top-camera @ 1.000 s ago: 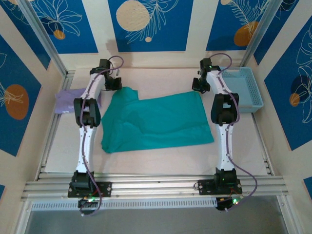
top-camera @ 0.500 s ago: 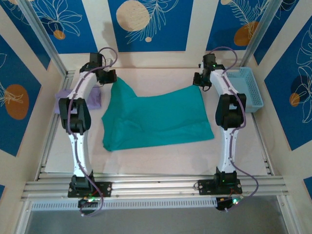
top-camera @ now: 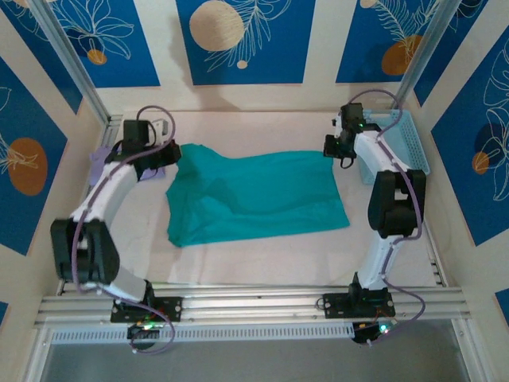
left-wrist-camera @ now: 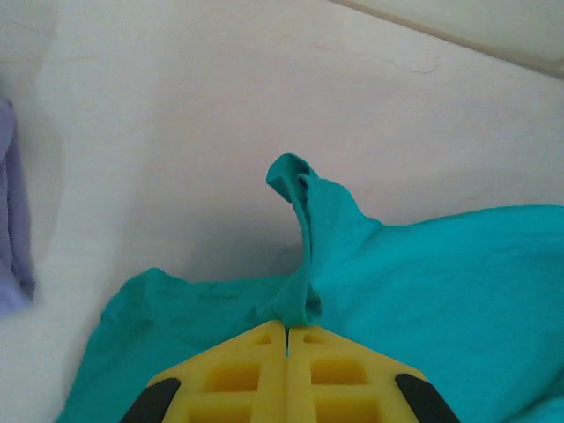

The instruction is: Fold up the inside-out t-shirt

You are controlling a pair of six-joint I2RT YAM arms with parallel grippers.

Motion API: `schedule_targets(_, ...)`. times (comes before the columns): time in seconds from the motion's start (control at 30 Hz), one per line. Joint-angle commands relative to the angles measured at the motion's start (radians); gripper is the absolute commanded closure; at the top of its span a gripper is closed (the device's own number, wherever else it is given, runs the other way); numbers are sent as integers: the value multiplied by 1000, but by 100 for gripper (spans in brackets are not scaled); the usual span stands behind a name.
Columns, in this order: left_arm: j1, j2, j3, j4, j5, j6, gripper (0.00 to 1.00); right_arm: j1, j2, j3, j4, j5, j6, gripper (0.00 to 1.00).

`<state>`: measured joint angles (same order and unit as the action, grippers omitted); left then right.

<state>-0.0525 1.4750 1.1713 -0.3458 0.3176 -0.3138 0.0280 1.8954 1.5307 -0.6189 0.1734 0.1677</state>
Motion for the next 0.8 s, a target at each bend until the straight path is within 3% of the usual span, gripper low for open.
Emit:
schedule_targets(0.0,1,-110,-146,59,38,-75,100,-23,-63,-81,19,16,37,99)
schedule_targets(0.43,-45,-372,-476,-1,30,-127,100,-56,-191,-339,24,-13,146,97)
schedule_targets(0.67,-55,-428,-624,43,66,-192,100,-54,-246,-500,76,8,198,94)
schedule_targets(0.77,-58,-458,-671,42,64,-205,100,-57,-263,-541,92,63,224,86)
